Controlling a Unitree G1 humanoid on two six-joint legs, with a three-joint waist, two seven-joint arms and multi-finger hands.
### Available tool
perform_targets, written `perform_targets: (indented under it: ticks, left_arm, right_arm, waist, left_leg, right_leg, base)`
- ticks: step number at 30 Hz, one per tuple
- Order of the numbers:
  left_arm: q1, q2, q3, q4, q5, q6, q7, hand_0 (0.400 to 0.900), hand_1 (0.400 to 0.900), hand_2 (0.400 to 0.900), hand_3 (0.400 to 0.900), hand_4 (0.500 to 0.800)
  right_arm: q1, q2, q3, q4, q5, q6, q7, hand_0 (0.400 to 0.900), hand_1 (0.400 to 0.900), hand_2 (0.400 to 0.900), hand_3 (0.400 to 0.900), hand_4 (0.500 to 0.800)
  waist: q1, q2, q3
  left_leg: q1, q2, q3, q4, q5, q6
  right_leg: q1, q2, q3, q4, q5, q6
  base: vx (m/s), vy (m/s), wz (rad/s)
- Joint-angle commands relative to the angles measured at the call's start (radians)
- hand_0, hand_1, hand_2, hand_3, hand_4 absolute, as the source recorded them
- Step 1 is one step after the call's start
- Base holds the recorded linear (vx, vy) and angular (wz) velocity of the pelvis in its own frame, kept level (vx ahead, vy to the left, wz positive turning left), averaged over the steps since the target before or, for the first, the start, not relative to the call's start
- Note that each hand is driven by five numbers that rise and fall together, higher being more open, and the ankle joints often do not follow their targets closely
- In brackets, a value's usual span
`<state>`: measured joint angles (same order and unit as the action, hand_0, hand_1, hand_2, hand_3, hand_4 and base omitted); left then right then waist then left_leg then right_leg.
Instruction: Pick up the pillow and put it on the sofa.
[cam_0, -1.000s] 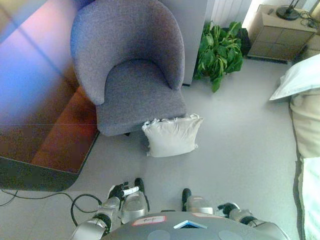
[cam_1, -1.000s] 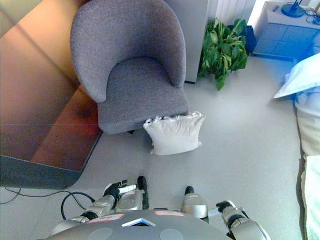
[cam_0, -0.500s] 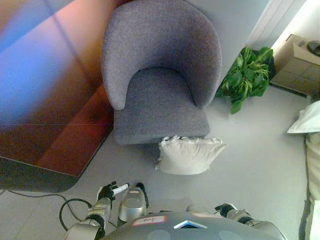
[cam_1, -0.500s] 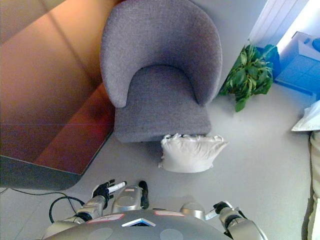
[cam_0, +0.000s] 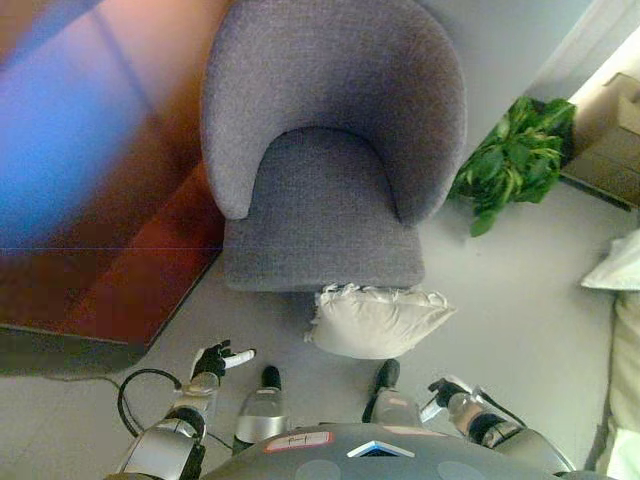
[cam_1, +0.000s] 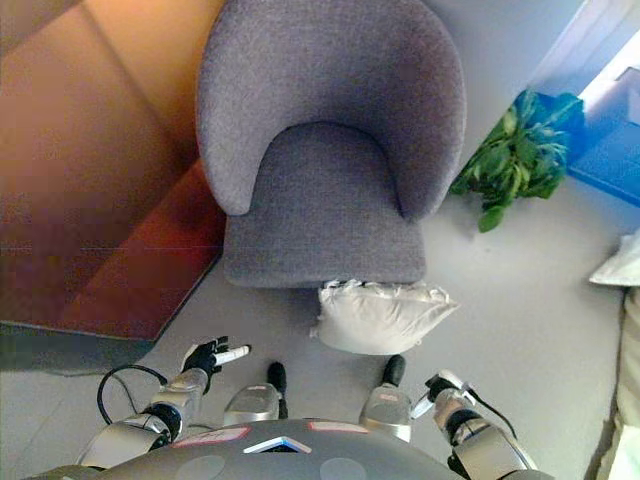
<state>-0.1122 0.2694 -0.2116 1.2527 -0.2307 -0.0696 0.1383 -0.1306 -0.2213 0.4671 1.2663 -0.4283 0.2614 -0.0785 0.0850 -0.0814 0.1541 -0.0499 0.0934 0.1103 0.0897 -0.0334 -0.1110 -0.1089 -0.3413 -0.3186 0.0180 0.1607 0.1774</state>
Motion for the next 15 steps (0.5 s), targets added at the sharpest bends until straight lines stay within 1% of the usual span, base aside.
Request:
perform_targets:
  ticks: [1, 2, 3, 4, 5, 6, 8, 12, 14, 15]
  left_arm:
    - [0.006, 0.010, 0.003, -0.027, 0.046, -0.038, 0.043, 0.900, 0.900, 0.900, 0.900, 0.800]
    - [0.010, 0.009, 0.002, -0.032, 0.059, -0.055, 0.029, 0.900, 0.900, 0.900, 0.900, 0.800]
    - [0.004, 0.008, -0.004, -0.038, 0.068, -0.062, 0.019, 0.900, 0.900, 0.900, 0.900, 0.800]
    - [-0.019, 0.006, -0.031, -0.042, 0.072, -0.077, 0.009, 0.900, 0.900, 0.900, 0.900, 0.800]
    - [-0.031, 0.004, -0.044, -0.046, 0.063, -0.074, 0.011, 0.900, 0.900, 0.900, 0.900, 0.800]
    - [-0.045, 0.007, -0.064, -0.052, 0.025, -0.079, 0.016, 0.900, 0.900, 0.900, 0.900, 0.800]
    - [-0.059, 0.018, -0.073, -0.059, -0.023, -0.086, 0.009, 0.900, 0.900, 0.900, 0.900, 0.800]
    - [-0.073, 0.032, -0.077, -0.075, -0.034, -0.107, -0.013, 0.900, 0.900, 0.900, 0.900, 0.800]
    - [-0.079, 0.035, -0.084, -0.086, -0.054, -0.116, -0.014, 0.900, 0.900, 0.900, 0.900, 0.800]
    - [-0.086, 0.040, -0.086, -0.106, -0.074, -0.112, -0.015, 0.900, 0.900, 0.900, 0.900, 0.800]
  right_arm:
    - [-0.156, -0.013, 0.034, -0.068, -0.115, 0.014, -0.110, 0.900, 0.900, 0.900, 0.900, 0.800]
    - [-0.174, -0.017, 0.046, -0.080, -0.125, 0.016, -0.116, 0.900, 0.900, 0.900, 0.900, 0.800]
    - [-0.192, -0.021, 0.050, -0.086, -0.130, 0.016, -0.113, 0.900, 0.900, 0.900, 0.900, 0.800]
    - [-0.230, -0.027, 0.067, -0.092, -0.107, 0.030, -0.129, 0.900, 0.900, 0.900, 0.900, 0.800]
    - [-0.251, -0.032, 0.074, -0.094, -0.092, 0.036, -0.142, 0.900, 0.900, 0.900, 0.900, 0.800]
    - [-0.298, -0.045, 0.074, -0.096, -0.082, 0.045, -0.151, 0.900, 0.900, 0.900, 0.900, 0.800]
    - [-0.359, -0.065, 0.078, -0.099, -0.063, 0.064, -0.166, 0.900, 0.900, 0.900, 0.900, 0.800]
    - [-0.424, -0.080, 0.080, -0.096, -0.029, 0.073, -0.203, 0.900, 0.900, 0.900, 0.900, 0.800]
    - [-0.453, -0.087, 0.082, -0.098, -0.013, 0.073, -0.207, 0.900, 0.900, 0.900, 0.900, 0.800]
    - [-0.487, -0.094, 0.085, -0.099, 0.005, 0.078, -0.201, 0.900, 0.900, 0.900, 0.900, 0.800]
  waist:
    - [0.041, 0.036, 0.043]
    - [0.046, 0.043, 0.055]
    - [0.049, 0.050, 0.065]
    - [0.051, 0.064, 0.088]
    - [0.053, 0.071, 0.099]
    - [0.057, 0.084, 0.124]
    - [0.065, 0.102, 0.155]
    - [0.075, 0.124, 0.190]
    - [0.079, 0.133, 0.204]
    - [0.083, 0.141, 0.218]
  left_leg:
    - [-0.095, 0.082, 0.009, 0.193, -0.067, 0.050]
    - [-0.103, 0.090, 0.003, 0.197, -0.062, 0.040]
    - [-0.109, 0.095, 0.001, 0.194, -0.055, 0.036]
    - [-0.139, 0.098, -0.020, 0.197, -0.044, 0.029]
    - [-0.156, 0.096, -0.030, 0.197, -0.037, 0.026]
    - [-0.181, 0.091, -0.047, 0.198, -0.029, 0.017]
    - [-0.212, 0.079, -0.071, 0.201, -0.019, 0.009]
    - [-0.258, 0.062, -0.103, 0.228, -0.018, 0.004]
    - [-0.282, 0.055, -0.113, 0.247, -0.022, 0.003]
    - [-0.305, 0.050, -0.120, 0.262, -0.022, 0.001]
  right_leg:
    - [-0.040, -0.059, 0.024, 0.143, -0.023, 0.027]
    - [-0.045, -0.062, 0.017, 0.160, -0.038, 0.026]
    - [-0.051, -0.064, 0.011, 0.171, -0.047, 0.025]
    - [-0.072, -0.065, 0.019, 0.187, -0.060, 0.022]
    - [-0.089, -0.068, 0.020, 0.197, -0.064, 0.021]
    - [-0.122, -0.077, 0.022, 0.224, -0.074, 0.019]
    - [-0.158, -0.086, 0.023, 0.255, -0.087, 0.017]
    - [-0.198, -0.099, 0.034, 0.298, -0.106, 0.015]
    - [-0.215, -0.108, 0.039, 0.317, -0.114, 0.016]
    - [-0.234, -0.114, 0.045, 0.332, -0.119, 0.016]
  base:
    - [0.12, -0.186, 0.22]
    - [0.02, -0.111, 0.16]
    - [-0.07, -0.101, 0.30]
    - [-0.14, -0.089, 0.35]
    - [-0.21, -0.061, 0.44]
    - [-0.19, -0.030, 0.30]
    - [-0.14, 0.009, 0.22]
    - [-0.06, 0.005, 0.19]
    - [-0.05, 0.016, 0.13]
    - [-0.07, 0.031, 0.11]
